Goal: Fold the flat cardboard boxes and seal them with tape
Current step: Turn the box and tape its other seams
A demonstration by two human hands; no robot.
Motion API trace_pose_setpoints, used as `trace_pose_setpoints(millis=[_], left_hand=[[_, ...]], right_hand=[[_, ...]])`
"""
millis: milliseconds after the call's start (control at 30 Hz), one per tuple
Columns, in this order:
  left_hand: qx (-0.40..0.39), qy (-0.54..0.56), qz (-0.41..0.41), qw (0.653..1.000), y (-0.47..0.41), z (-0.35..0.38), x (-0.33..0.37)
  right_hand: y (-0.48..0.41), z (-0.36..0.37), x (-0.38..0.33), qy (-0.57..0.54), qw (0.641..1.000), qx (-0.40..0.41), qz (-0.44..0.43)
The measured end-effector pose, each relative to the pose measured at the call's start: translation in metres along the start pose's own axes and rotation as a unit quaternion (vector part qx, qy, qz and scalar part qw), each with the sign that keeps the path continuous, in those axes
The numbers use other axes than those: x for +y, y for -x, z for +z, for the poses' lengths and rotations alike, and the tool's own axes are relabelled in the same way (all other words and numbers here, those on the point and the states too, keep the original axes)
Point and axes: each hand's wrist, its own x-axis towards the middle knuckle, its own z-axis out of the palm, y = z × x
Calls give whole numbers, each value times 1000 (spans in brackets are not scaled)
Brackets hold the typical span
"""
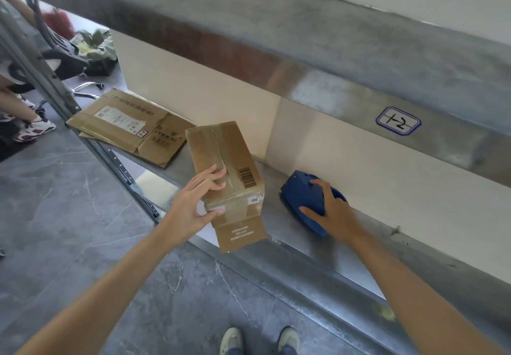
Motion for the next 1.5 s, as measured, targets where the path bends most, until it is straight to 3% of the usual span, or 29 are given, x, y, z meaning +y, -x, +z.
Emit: trace_pose_setpoints(millis=[633, 767, 900, 1167, 1500], left_hand=[[3, -6, -6, 1000, 1, 0, -3], [3, -14, -1, 1000, 1, 0, -3], [11, -61, 15, 998, 1, -1, -2], [53, -36, -9, 998, 0, 2, 8], [67, -14, -10, 998, -2, 3, 4]], right_hand=[[0, 3, 8, -98, 994, 30, -40], [4, -8, 9, -76, 996, 43, -34], [0, -27, -18, -12, 991, 108, -72], [-29, -22, -126, -5, 965, -5, -262], [-46, -1, -130, -82, 964, -3, -254]])
